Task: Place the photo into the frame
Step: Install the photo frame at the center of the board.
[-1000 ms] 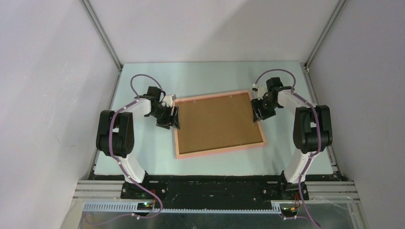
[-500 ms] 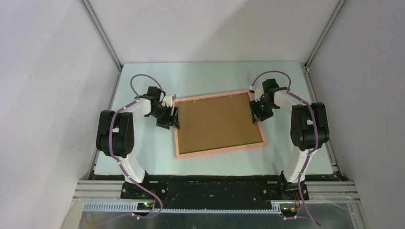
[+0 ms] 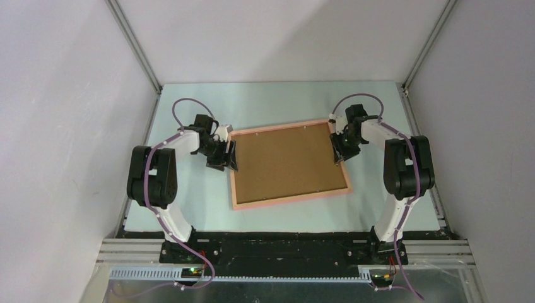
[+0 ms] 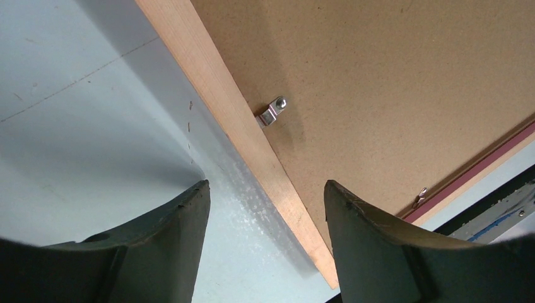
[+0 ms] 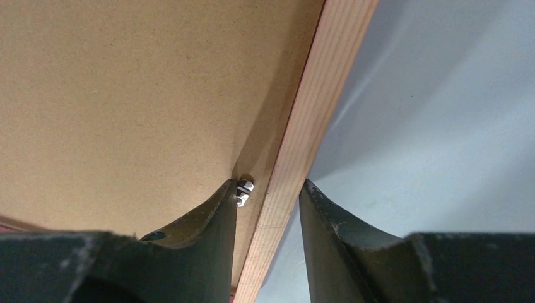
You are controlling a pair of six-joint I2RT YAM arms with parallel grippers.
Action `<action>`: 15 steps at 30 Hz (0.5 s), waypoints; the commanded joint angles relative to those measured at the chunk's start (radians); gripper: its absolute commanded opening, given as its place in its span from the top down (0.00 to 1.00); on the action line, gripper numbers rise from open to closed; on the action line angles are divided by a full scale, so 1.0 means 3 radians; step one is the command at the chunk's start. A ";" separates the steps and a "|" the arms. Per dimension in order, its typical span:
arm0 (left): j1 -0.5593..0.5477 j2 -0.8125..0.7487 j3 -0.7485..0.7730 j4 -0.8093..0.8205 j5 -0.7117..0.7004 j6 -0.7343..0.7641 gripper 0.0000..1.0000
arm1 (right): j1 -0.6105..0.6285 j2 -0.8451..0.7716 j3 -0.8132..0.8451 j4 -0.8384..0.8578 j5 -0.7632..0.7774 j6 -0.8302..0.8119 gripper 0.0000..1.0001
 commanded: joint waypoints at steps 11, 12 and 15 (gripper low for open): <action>0.0023 -0.0083 0.0103 -0.0011 -0.0004 0.0050 0.29 | -0.0051 0.0057 -0.0004 -0.0006 -0.0041 -0.0102 0.70; 0.0025 -0.0084 0.0106 -0.0012 -0.0003 0.0048 0.29 | -0.0050 0.0056 -0.0004 -0.0015 -0.0054 -0.0132 0.71; 0.0023 -0.0081 0.0103 -0.0012 -0.0008 0.0049 0.29 | -0.0058 0.0047 -0.0004 -0.0072 -0.0107 -0.0193 0.73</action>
